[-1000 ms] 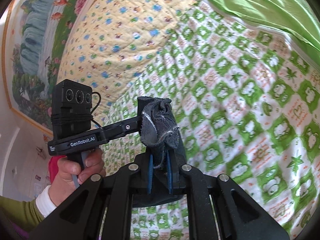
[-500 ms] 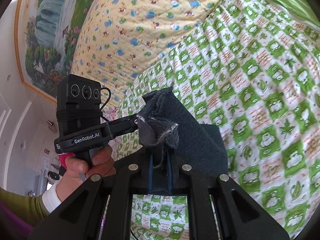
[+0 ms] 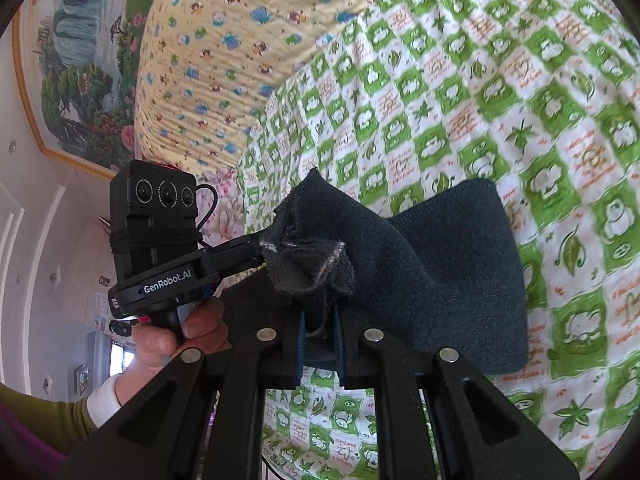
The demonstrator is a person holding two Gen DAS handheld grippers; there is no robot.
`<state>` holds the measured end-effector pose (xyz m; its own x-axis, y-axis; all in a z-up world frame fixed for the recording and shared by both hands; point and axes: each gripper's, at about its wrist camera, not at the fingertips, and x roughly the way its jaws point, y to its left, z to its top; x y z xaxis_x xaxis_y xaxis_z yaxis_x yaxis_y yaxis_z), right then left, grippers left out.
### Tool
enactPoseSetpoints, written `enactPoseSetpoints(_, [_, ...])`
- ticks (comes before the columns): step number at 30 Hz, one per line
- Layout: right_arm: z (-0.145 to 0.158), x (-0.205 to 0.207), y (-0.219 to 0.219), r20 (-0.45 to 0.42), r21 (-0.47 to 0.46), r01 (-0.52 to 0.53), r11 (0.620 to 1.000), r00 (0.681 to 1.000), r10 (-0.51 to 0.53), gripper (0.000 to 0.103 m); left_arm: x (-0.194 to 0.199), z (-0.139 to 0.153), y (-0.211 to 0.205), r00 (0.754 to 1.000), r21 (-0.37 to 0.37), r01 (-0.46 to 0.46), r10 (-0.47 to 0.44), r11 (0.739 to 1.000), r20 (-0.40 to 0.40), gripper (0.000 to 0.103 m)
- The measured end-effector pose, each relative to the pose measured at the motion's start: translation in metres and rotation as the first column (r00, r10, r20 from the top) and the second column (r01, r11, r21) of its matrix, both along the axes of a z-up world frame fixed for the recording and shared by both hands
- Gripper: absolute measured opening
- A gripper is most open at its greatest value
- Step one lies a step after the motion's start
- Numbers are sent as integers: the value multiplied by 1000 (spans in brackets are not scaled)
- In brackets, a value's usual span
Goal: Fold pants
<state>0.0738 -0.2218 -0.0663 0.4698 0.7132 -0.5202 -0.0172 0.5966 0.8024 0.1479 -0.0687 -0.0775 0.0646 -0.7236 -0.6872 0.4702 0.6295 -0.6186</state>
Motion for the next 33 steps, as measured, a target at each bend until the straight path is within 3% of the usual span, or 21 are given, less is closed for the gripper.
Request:
enactPoseSetpoints(11, [-34,7,26,-62,-33,-54,998,997,52,16,-2,-37,27,996,46,-69,71,997,-55,9])
enactPoseSetpoints(21, [-48,10,44,-92,-103,-102,990,991,92,20,-9,-47,53,987,86,-132,139,987,-76,11])
enactPoseSetpoints(24, [-48,9,47,-92,-113,-114,987,990,103,30,-12,-46,63,982,87,-163,170,983,-83,17])
enactPoseSetpoints(27, [-41,8,54,-77,-117,-138,983,989,130,47,-15,-42,76,972,78,-211,217,974,-90,21])
enactPoseSetpoints(33, [-21,6,65,-34,-138,-189,972,982,186,50,-26,-28,107,940,48,-324,328,945,-97,29])
